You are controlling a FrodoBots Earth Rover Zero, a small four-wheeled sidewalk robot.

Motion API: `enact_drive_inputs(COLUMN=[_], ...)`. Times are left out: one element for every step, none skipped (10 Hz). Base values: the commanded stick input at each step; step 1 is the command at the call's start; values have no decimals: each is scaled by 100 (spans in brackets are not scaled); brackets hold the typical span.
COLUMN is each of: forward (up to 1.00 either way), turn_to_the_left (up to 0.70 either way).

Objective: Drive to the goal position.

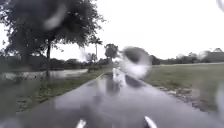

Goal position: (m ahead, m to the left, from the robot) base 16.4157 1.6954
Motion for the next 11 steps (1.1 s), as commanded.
enact_drive_inputs(forward=[85, 85, 85, 85, 85, 85, 85, 85, 85, 85, 85], turn_to_the_left=[0, 0, 0, 0, 0, 0, 0, 0, 0, 0, 0])
